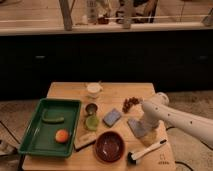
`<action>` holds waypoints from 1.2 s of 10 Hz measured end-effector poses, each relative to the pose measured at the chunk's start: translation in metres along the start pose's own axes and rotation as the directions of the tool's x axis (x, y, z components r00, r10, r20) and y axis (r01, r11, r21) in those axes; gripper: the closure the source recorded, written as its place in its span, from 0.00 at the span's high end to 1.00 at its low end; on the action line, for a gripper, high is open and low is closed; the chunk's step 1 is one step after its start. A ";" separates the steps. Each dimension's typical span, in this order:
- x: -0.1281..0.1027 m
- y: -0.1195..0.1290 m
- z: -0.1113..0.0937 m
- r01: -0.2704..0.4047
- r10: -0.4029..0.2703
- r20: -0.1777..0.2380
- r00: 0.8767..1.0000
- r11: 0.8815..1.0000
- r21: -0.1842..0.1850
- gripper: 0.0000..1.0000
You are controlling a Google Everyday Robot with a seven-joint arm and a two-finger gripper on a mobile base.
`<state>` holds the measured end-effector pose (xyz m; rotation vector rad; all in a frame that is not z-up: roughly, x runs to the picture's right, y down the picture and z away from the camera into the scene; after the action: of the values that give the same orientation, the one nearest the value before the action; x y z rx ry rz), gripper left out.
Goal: Place towel in paper cup
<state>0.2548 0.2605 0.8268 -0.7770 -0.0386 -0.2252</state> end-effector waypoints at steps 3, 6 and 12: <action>0.001 0.001 -0.001 -0.001 0.001 -0.003 1.000 1.000 -0.002 0.80; 0.001 0.001 -0.002 0.001 -0.001 -0.005 1.000 1.000 -0.003 0.80; 0.001 0.001 -0.004 0.000 0.000 -0.010 1.000 1.000 -0.003 0.80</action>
<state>0.2559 0.2580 0.8231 -0.7789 -0.0291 -0.2292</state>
